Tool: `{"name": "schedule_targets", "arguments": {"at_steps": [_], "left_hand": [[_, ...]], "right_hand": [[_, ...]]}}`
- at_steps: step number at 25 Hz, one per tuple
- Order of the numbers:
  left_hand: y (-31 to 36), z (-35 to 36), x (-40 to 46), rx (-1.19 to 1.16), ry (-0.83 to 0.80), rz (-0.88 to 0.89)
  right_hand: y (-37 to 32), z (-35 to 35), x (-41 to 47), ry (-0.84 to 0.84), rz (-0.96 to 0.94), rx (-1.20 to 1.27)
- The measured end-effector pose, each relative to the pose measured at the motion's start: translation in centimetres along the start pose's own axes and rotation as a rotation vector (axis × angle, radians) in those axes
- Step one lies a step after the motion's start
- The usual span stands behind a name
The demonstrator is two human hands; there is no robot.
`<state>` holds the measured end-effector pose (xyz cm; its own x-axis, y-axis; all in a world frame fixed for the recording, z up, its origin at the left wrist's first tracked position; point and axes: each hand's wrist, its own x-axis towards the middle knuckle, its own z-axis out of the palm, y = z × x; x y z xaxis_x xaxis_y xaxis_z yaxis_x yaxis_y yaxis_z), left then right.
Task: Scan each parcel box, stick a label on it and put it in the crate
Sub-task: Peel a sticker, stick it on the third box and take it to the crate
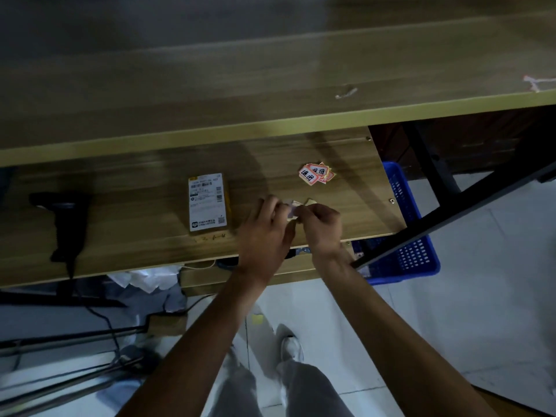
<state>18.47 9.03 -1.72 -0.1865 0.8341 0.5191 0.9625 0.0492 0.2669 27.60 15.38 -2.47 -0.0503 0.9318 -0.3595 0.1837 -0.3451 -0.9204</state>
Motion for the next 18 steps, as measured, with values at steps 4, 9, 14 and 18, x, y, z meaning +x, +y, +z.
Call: {"name": "schedule_targets", "arguments": {"at_steps": [4,9,14,18], "left_hand": [[-2.5,-1.2,0.1,0.039,0.020,-0.027],[-6.0,-2.3,0.0,0.082,0.023,-0.023],[-8.9,-3.3,-0.2,-0.628,0.137,-0.693],[-10.5,-3.5,0.0,-1.395,0.158,-1.442]], "right_hand": [[-0.9,3.2,-1.4,-0.011,-0.055,-0.045],[-2.3,6.7,-2.7,0.002,-0.117,-0.101],[-2.5,10.0,-4.1,-0.026,-0.188,-0.008],[-1.2,11.3,-4.2,0.004,-0.150,0.037]]}}
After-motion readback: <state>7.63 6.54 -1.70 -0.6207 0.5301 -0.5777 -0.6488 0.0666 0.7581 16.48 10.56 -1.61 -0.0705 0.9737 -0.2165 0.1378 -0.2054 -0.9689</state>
